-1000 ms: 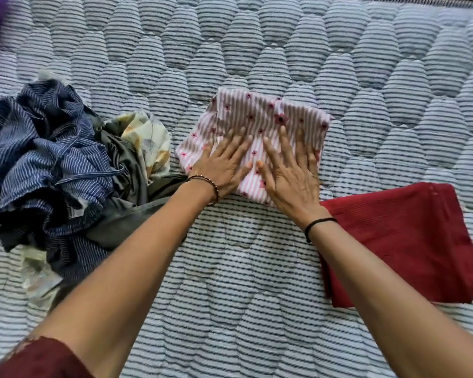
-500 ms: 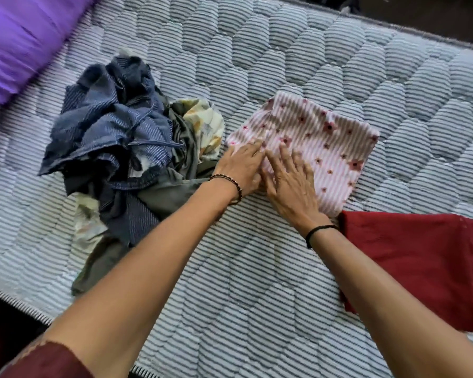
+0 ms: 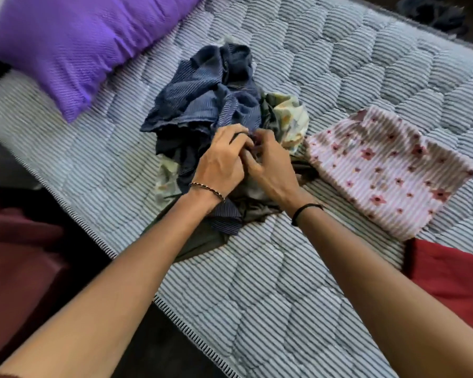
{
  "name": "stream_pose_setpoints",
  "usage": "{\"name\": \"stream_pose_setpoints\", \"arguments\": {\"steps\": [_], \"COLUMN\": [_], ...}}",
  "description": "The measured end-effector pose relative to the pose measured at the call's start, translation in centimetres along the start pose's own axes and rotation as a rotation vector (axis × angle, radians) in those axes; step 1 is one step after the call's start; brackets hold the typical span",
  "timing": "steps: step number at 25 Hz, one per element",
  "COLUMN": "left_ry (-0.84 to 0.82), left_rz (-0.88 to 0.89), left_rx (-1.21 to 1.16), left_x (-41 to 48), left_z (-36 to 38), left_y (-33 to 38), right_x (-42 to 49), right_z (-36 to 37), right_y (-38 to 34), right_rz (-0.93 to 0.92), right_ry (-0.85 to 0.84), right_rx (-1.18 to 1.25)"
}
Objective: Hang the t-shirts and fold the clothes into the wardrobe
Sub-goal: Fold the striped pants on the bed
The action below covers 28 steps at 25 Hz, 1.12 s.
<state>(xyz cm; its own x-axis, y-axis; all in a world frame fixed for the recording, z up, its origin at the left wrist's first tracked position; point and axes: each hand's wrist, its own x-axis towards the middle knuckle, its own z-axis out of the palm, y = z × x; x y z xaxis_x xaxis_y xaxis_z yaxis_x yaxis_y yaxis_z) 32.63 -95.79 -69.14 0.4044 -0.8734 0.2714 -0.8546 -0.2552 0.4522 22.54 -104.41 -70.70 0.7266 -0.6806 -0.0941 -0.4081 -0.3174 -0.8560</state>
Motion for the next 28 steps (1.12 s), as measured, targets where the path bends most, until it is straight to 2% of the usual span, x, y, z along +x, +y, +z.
{"name": "stream_pose_setpoints", "arguments": {"steps": [2,4,7,10,13,17,19,24,28], "left_ry": [0.097,0.181,0.186,0.120,-0.059,-0.221,-0.269,-0.167,-0.103], "left_rz": [-0.094,-0.186,-0.288,-0.373,-0.446,-0.388,-0.383,-0.648,-0.650], "left_rx": [-0.111,-0.127,-0.073,0.036,0.191,0.271,0.196,-0.051,-0.120], "left_x": [-0.7,-1.2,-2.0,-2.3,-2.5,-2.2,-2.1,-3.5,-5.3], "left_z": [-1.1,-1.7,-2.5,-3.3,-4.1,-6.1,-7.9,-14.7,-22.3], "left_y": [-0.5,-1.4,-2.7,-2.5,-2.4,-2.2,-1.3,1.4,3.8], "right_x": [0.5,0.7,0.4,-0.4,-1.8,-3.9,-4.4,-5.9,-6.3], "right_z": [0.9,1.5,1.9,1.2,-0.6,-3.3,-4.4,-7.9,-10.4], "right_y": [-1.1,-1.7,-2.5,-3.1,-4.9,-8.2,-9.5,-14.3,-19.0], "right_rz": [0.018,0.051,0.063,0.129,0.201,0.221,0.269,0.217,0.178], "right_ry": [-0.032,-0.035,0.006,-0.014,-0.122,-0.322,-0.366,-0.293,-0.188], "right_rx": [0.037,0.041,-0.025,0.132,0.394,0.541,0.637,0.668,0.643]}}
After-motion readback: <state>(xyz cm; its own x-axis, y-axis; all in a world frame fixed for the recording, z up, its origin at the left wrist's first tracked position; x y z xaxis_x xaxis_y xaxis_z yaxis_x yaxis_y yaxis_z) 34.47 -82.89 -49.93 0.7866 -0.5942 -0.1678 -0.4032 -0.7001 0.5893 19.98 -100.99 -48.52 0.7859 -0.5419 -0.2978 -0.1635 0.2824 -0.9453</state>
